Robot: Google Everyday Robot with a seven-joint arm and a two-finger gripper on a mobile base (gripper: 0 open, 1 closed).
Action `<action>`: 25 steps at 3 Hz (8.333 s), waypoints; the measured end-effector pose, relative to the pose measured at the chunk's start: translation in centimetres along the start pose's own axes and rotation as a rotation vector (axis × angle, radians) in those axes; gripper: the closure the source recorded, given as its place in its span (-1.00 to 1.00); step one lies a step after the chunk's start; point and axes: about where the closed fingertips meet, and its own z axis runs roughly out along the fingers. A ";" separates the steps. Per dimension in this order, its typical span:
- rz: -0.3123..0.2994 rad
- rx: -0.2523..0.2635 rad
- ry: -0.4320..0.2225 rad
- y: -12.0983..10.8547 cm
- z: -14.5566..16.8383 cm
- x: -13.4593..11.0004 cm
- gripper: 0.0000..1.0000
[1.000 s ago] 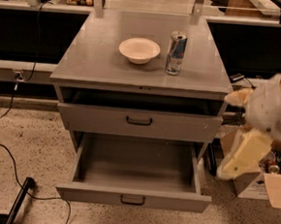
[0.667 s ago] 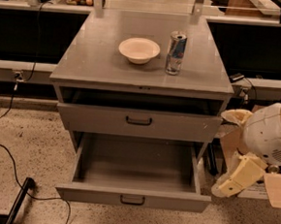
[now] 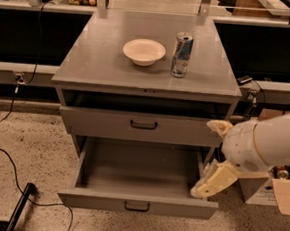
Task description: Close middle drawer
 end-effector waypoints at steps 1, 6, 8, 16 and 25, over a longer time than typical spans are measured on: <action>0.038 0.068 -0.195 0.6 3.2 0.2 -1.00; -0.081 0.224 -0.426 2.5 12.2 9.6 -1.00; -0.105 0.132 -0.308 3.6 17.5 15.1 -1.00; -0.005 0.068 0.022 6.0 33.6 32.4 1.00; -0.181 0.264 -0.198 -14.6 37.2 29.2 1.00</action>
Offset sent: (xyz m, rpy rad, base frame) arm 0.0020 0.0163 -0.0262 0.1616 -0.0775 -0.0288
